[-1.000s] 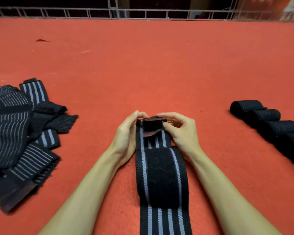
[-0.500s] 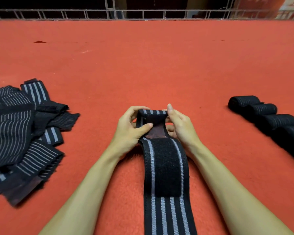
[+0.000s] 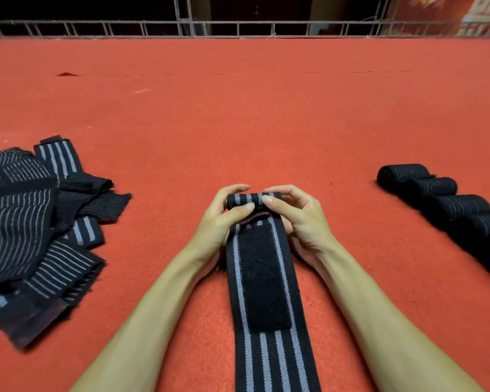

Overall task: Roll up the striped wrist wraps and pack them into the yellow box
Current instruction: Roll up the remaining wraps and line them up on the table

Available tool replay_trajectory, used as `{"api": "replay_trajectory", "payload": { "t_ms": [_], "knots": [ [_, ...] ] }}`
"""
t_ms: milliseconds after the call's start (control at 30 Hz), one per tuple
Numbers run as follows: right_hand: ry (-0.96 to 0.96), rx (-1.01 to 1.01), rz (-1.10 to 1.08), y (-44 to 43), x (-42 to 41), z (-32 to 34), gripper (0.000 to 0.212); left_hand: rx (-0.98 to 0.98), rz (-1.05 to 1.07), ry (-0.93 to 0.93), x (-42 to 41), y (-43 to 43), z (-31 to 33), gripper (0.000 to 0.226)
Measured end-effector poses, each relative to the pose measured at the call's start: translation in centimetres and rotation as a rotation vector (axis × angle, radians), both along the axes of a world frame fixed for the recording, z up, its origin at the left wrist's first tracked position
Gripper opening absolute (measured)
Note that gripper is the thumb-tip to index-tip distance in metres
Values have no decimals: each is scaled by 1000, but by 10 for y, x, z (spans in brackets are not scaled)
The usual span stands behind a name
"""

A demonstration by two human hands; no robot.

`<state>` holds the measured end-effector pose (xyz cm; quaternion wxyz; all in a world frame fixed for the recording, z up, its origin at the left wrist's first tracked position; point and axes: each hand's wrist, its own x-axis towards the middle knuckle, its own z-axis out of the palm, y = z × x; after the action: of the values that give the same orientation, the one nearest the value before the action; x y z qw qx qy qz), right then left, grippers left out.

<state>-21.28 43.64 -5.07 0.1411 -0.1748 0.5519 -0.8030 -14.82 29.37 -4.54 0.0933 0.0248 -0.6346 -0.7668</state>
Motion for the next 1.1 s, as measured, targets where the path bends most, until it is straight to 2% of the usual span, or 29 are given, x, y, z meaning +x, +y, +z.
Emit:
{"api": "replay_trajectory", "payload": {
  "t_ms": [67, 133, 233, 367, 500, 567, 667, 733, 800, 900, 1033, 1100],
  "knots": [
    [21, -9, 9, 1, -2, -2, 23, 93, -1, -70, 0, 2, 1, 53],
    [60, 0, 28, 0, -3, -4, 28, 9, 54, -112, -1, 3, -2, 58],
    [112, 6, 48, 2, -3, -5, 29, -110, 131, -109, -2, 1, -5, 47],
    [141, -20, 64, 3, -3, -5, 27, -95, 135, -31, -1, -4, -6, 57],
    [143, 4, 105, 4, 0, -1, 46, -140, 159, 66, 3, -4, -3, 37],
    [125, 26, 90, 4, 2, 0, 48, -153, 167, 139, 5, -4, -1, 34],
    [93, 117, 29, -3, 4, 0, 38, -204, 160, 225, 4, -6, -2, 33],
    [88, 206, -11, -8, 7, 0, 54, -261, 163, 252, 2, -7, -5, 35],
    [103, 280, -45, -12, 10, 2, 59, -287, 171, 268, 2, -7, -7, 37],
    [92, 318, -107, -16, 10, 0, 47, -249, 136, 250, 3, -4, -6, 41],
    [93, 293, -164, -17, 8, -1, 19, -241, 72, 204, 3, 1, -7, 38],
    [109, 268, -166, -17, 7, -3, 6, -203, 35, 124, 1, 6, -10, 47]
  ]
}}
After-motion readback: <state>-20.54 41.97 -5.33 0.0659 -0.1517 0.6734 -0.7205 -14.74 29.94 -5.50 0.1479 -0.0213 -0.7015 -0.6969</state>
